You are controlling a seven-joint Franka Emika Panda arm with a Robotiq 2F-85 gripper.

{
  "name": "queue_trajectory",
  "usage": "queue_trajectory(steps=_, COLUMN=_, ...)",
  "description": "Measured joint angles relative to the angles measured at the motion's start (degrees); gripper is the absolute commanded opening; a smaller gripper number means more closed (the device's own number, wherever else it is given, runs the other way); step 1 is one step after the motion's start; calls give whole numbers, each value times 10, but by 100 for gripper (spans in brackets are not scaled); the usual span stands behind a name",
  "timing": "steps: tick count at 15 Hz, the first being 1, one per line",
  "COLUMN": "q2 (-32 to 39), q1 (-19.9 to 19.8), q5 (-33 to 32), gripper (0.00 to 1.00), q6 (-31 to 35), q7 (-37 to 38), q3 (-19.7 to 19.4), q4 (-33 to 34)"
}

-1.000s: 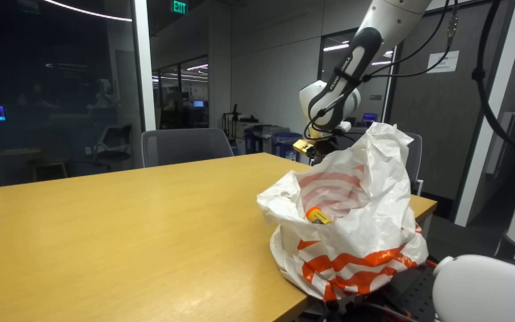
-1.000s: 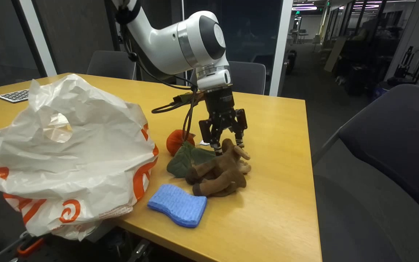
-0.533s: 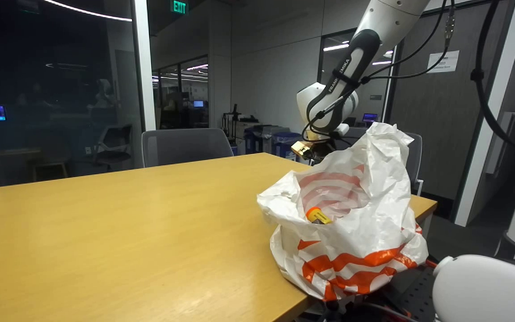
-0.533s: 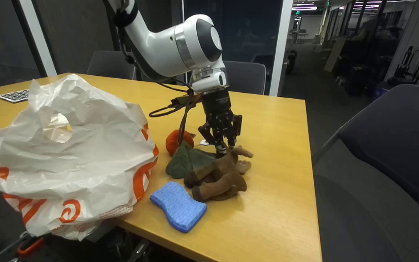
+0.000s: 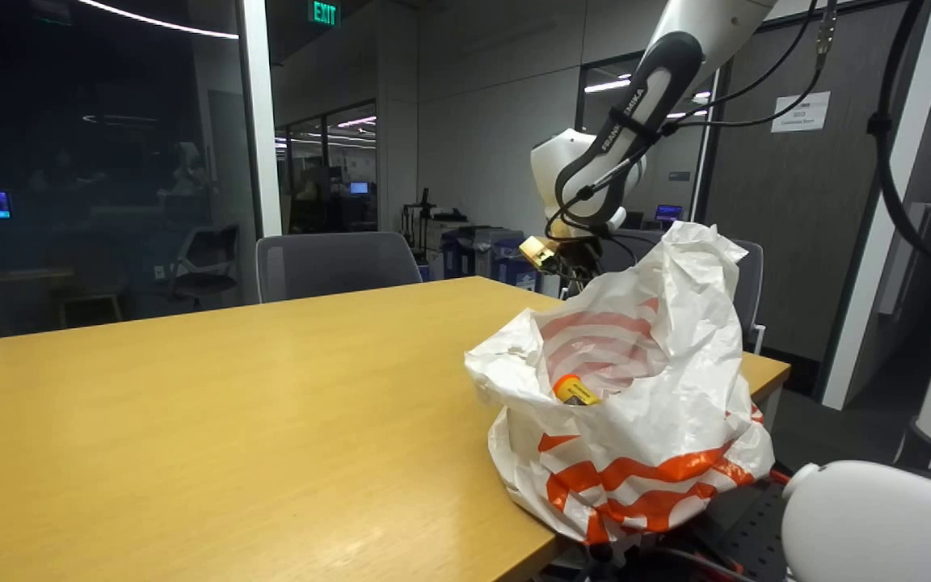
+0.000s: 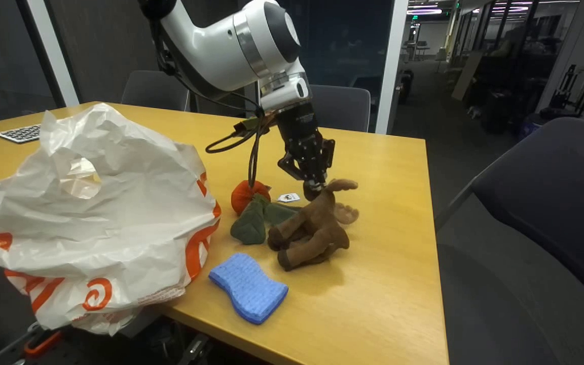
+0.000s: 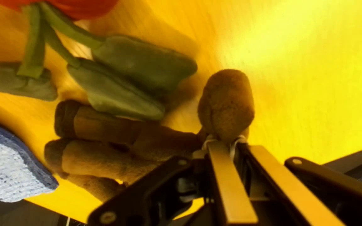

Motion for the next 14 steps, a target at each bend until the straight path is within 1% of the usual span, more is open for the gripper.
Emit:
queue_trajectory(steps=2, q2=-44, q1=6, q5=-30, gripper=3, q6=10, q7=21, q3=9, q4=-19)
queue_trajectory(steps=5, q2=-126, q1=8, q5=-85, gripper=3, q6=32, q7=55, q3=44, q4=-63)
queue_trajectory(steps=6, q2=-153, q1=7, q5=-94, gripper=3, q6=42, q7=59, q3=57, q4=-79)
queue_trajectory(steps=9, q2=-235, q1=1, q5=-103, gripper=3, q6=73, q7=50, q3=90, q4=-118)
queue_trajectory(steps=14, q2=-352, q1=-15, q5=-164, gripper=3, q6=98, q7=38, q3=146, q4=-171)
